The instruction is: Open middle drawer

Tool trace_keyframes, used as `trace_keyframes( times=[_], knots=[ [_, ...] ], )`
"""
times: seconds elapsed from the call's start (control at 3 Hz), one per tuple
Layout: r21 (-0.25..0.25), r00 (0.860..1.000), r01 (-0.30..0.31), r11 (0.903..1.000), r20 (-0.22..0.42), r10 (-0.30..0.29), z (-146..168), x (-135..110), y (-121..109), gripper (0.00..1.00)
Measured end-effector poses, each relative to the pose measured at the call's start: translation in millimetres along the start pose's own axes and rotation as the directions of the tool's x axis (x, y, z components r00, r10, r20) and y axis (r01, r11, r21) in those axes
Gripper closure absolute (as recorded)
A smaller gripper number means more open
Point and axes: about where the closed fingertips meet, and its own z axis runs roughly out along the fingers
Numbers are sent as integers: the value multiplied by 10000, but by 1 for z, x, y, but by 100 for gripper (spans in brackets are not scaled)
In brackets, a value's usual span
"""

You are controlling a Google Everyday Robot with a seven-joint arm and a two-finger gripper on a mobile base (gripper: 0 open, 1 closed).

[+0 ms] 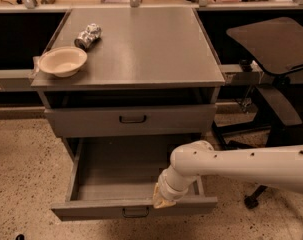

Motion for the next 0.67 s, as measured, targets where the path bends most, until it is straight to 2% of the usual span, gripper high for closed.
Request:
trace_keyframes(
  times=[0.33, 0.67],
  knots=[
    [113, 9998, 134, 9998, -129, -133, -9, -3, 0, 16],
    [91, 9999, 111, 9999, -112, -110, -8, -2, 0, 0]
  ],
)
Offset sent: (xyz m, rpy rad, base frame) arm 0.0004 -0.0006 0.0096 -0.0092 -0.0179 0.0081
